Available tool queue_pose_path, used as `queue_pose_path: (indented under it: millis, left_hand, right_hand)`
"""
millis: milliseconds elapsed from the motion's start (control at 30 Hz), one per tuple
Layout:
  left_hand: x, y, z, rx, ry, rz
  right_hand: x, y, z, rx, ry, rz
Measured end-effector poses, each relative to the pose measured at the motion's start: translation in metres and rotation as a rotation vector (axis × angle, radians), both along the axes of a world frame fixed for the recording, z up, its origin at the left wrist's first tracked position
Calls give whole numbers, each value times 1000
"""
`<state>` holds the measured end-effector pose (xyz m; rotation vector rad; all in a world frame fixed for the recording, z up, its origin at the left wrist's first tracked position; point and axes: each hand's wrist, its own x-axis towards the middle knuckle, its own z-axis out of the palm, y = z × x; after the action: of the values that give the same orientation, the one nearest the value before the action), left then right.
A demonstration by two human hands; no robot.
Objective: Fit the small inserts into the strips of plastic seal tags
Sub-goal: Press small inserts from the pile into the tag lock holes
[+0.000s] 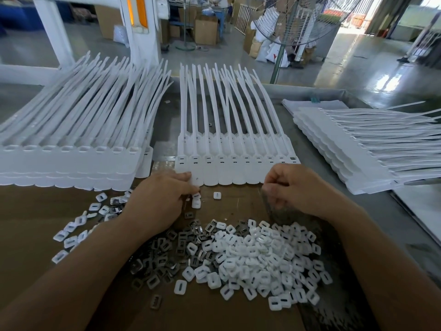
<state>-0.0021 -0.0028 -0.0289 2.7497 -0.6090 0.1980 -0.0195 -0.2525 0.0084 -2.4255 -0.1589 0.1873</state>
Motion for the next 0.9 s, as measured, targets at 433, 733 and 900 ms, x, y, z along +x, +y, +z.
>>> queue_pose_path:
  millis: [433, 733, 900]
  left_hand:
    - [-1, -3, -3, -69, 17, 123]
    - [-2, -4, -1, -53, -1, 92]
    - [-3, -3, -1, -49, -8, 86]
  right_hand:
    - [32, -37, -8, 188, -186, -407]
    - [62, -51, -27, 165, -289, -577]
    - [69, -55, -36, 96, -268, -579]
